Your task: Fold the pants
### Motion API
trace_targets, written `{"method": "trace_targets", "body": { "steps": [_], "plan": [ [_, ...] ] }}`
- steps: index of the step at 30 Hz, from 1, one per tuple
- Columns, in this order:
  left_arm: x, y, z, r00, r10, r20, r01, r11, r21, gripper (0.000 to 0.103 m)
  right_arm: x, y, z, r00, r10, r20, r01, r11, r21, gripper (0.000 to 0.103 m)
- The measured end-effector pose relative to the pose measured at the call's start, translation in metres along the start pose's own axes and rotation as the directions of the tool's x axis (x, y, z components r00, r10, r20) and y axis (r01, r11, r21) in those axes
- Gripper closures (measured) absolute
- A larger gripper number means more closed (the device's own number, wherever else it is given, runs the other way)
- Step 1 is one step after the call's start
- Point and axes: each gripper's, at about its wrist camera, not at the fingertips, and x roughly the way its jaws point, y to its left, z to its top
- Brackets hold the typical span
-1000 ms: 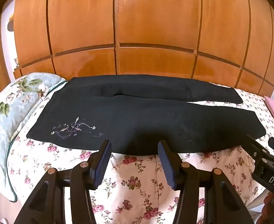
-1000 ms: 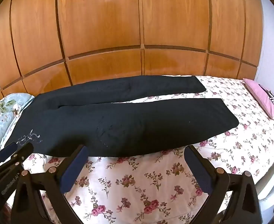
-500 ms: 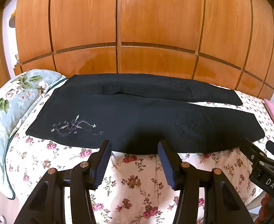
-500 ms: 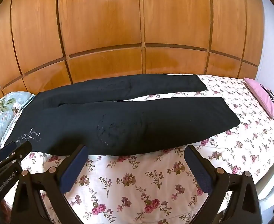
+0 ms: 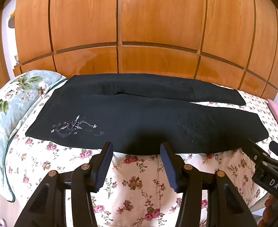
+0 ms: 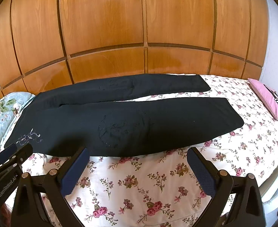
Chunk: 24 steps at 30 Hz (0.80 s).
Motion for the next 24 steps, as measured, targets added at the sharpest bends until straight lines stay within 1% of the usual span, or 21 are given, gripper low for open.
{"method": "trace_targets", "body": {
  "steps": [24],
  "plan": [
    [0.0041,0.0021,-0.0012,1.0,-0.006,-0.023,0.006,1.0,-0.003,0.05,0.004,0.0022,-0.0019,1.0,-0.002,-0.005,0.002,1.0,-0.009,0.0]
  ]
}}
